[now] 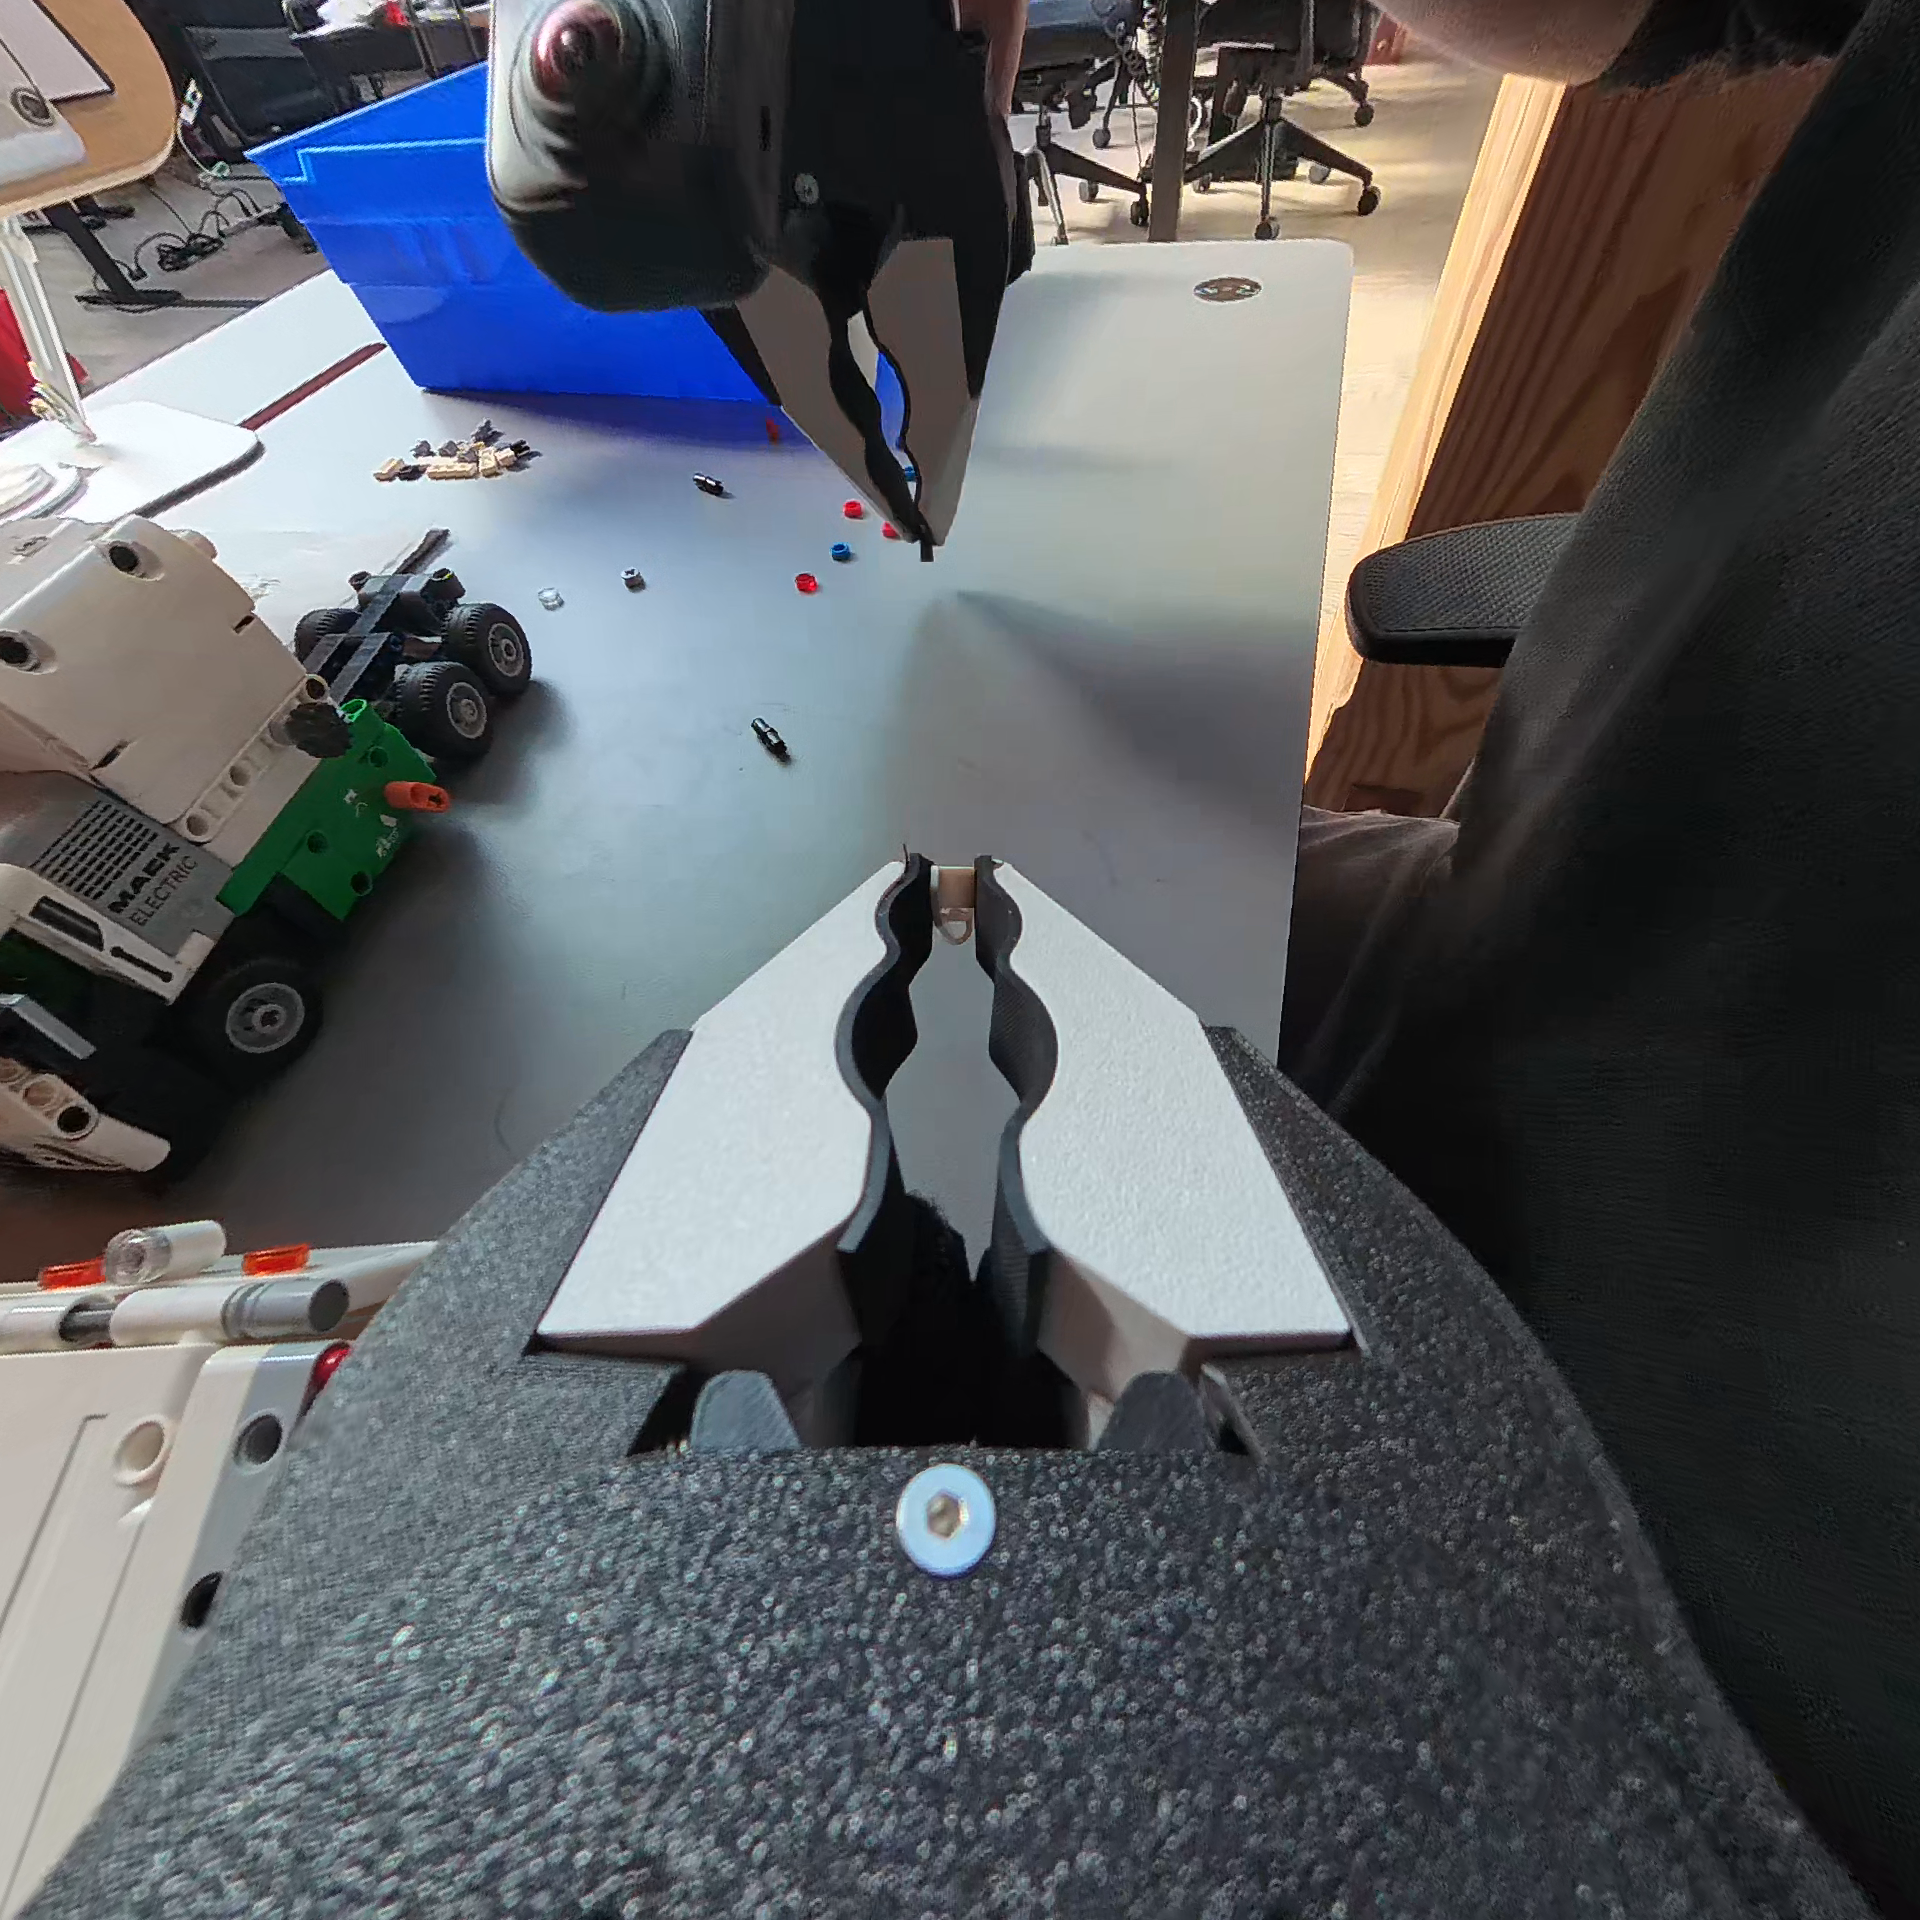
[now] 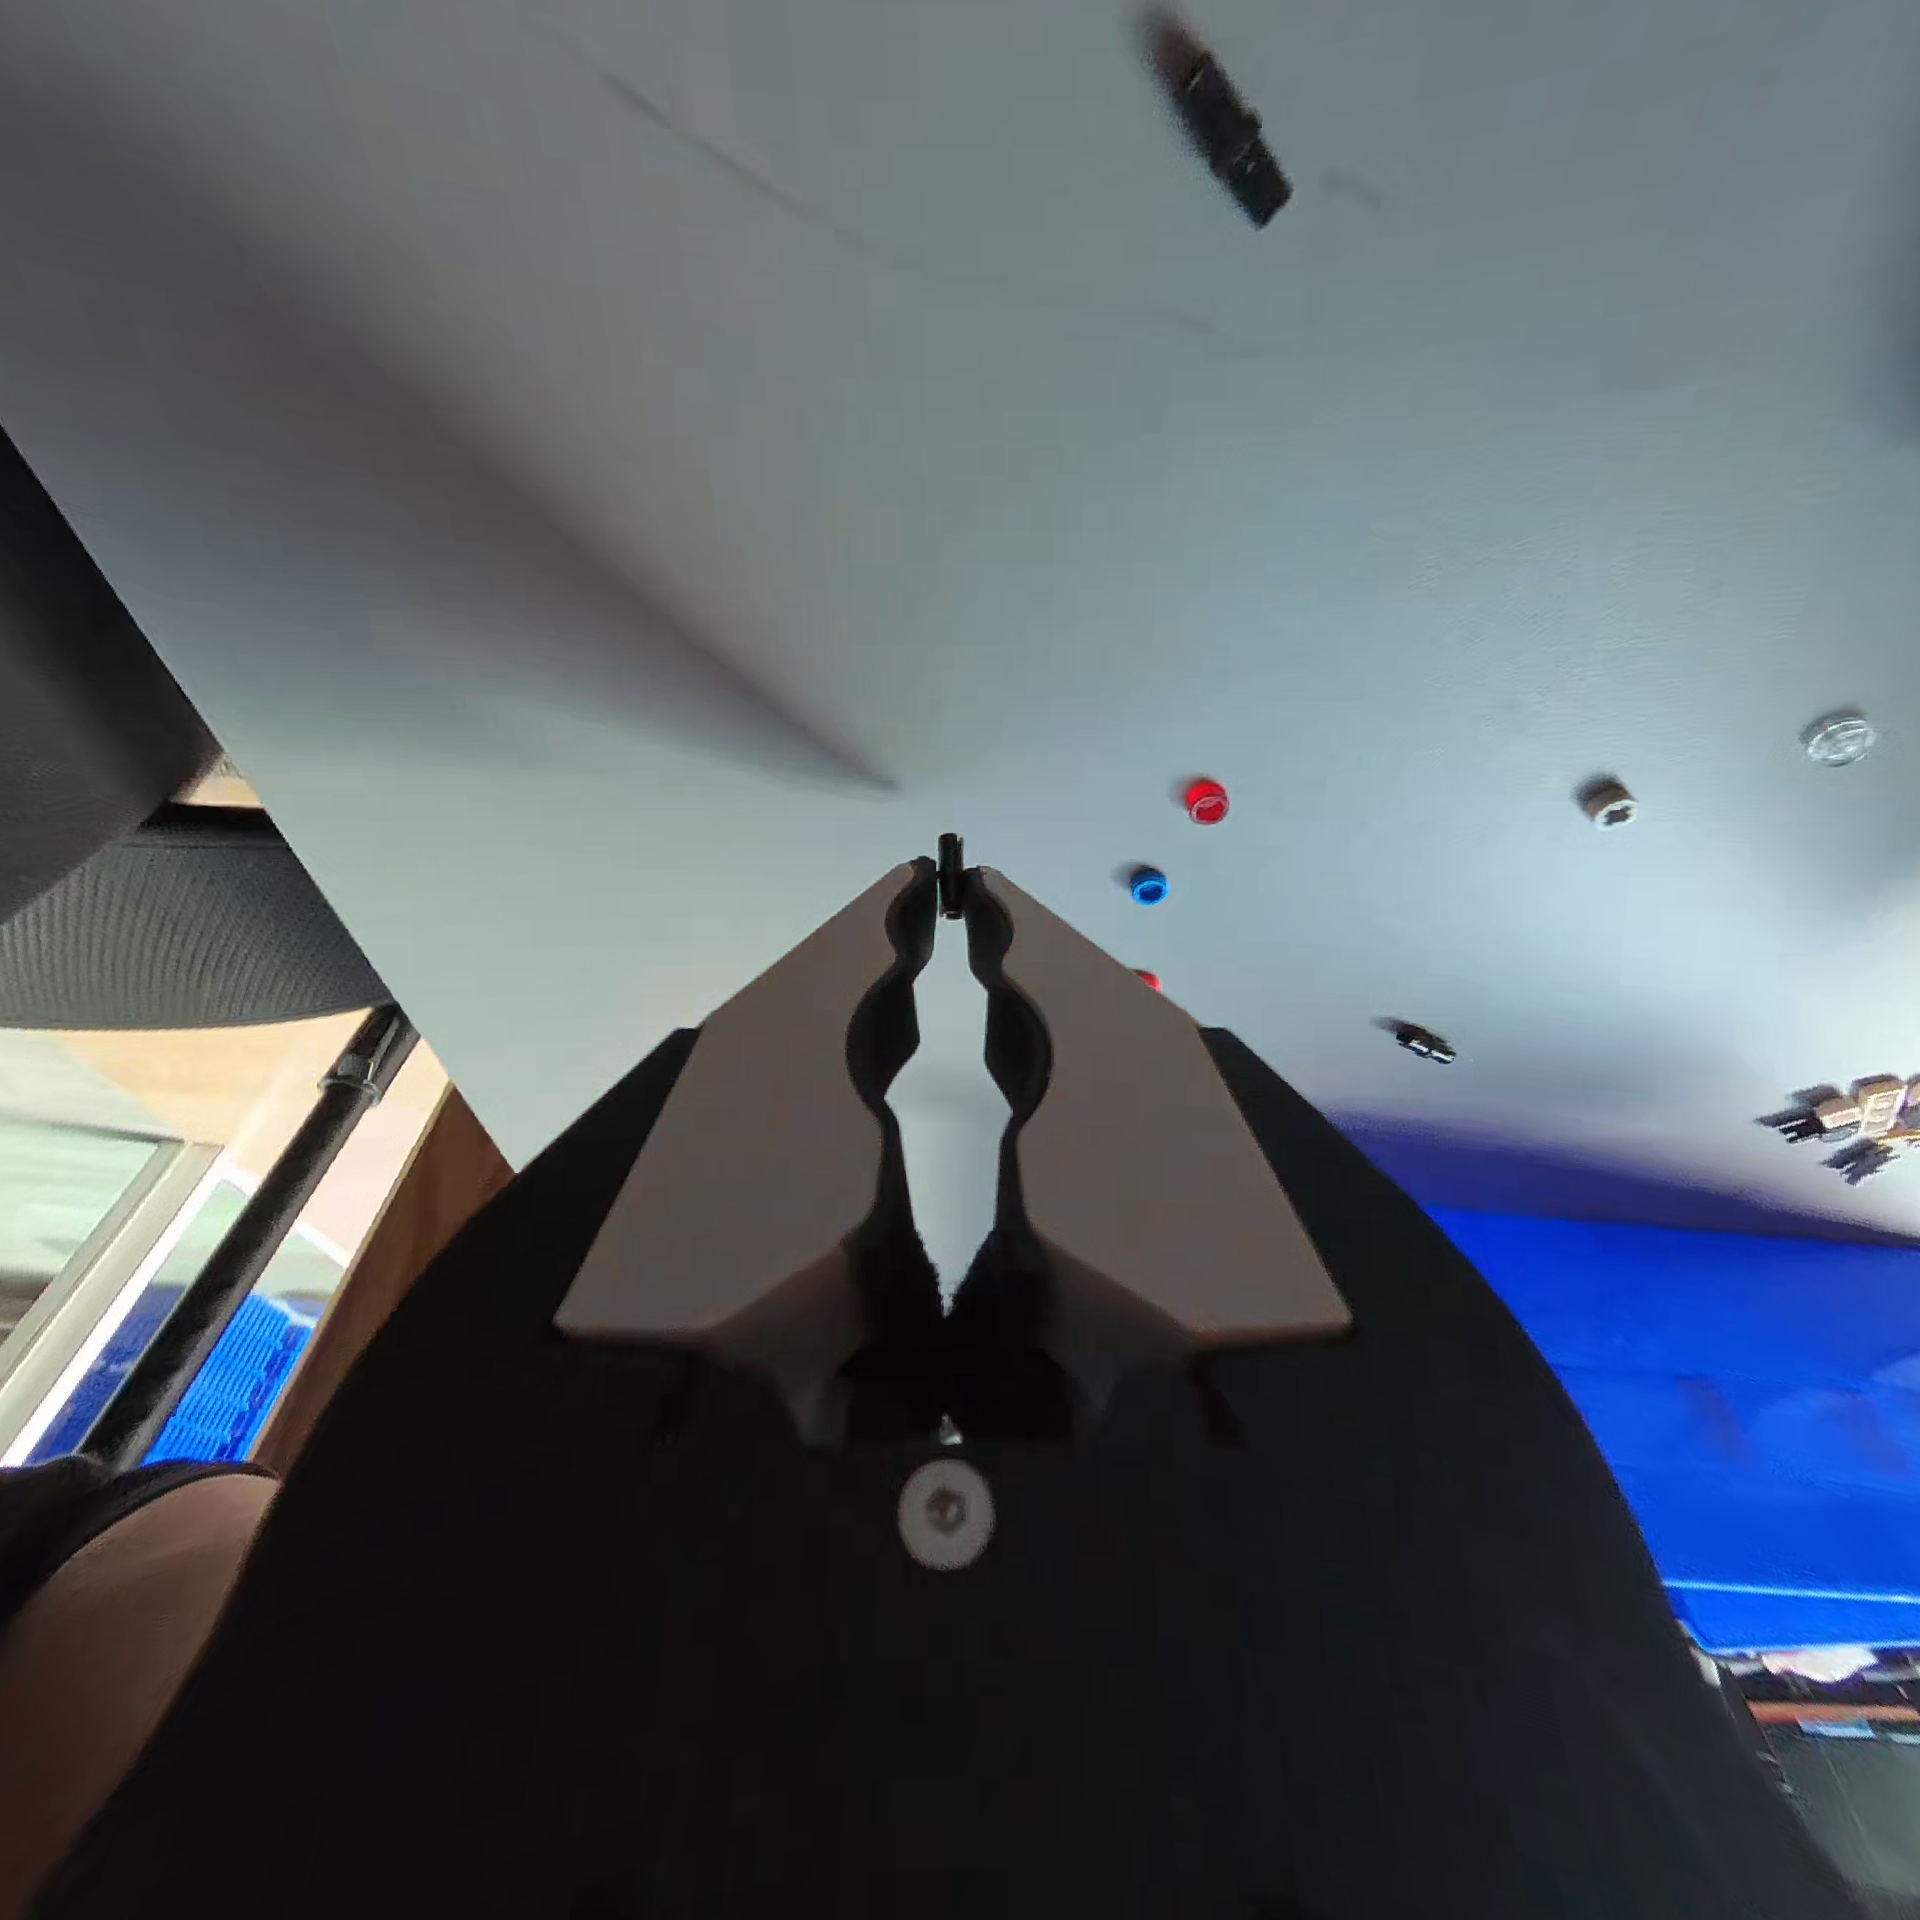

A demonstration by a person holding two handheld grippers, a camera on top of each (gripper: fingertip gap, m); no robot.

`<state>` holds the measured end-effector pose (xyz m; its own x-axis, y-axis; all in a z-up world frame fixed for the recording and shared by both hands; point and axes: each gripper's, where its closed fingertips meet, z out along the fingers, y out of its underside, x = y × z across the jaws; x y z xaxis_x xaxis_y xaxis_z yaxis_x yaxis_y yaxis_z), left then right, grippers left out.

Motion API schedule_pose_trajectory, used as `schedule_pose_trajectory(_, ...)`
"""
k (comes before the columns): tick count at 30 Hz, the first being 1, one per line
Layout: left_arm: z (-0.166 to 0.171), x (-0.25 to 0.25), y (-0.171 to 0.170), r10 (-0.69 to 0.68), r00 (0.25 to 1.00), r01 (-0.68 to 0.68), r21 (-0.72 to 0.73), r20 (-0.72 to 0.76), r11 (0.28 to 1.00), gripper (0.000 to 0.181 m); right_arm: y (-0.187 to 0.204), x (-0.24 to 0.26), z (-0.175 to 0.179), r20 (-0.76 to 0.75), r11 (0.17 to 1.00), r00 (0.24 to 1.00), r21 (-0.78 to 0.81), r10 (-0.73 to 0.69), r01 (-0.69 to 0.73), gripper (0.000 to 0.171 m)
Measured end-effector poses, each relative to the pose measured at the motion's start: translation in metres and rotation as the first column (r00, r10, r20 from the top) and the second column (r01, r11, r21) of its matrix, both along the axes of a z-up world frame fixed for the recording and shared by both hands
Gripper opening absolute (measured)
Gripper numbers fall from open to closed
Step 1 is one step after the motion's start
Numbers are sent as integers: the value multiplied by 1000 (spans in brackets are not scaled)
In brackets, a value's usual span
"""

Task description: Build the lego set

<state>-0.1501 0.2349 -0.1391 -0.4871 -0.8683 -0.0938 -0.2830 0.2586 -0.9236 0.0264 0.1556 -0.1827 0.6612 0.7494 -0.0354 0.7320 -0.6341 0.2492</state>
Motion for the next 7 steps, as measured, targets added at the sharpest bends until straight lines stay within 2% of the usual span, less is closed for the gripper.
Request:
schedule_pose_trajectory(1, -1, 0, 0, 0, 1000, 0, 9, -1, 1000, 6, -3, 3, -1, 27, 1000, 1000, -25, 7, -7, 4)
schedule_pose_trajectory(7, -5, 0, -3, -3, 1000, 3, 55, -2, 998, 6, -13, 12, -8, 109, 992, 994, -125, 10, 4, 4)
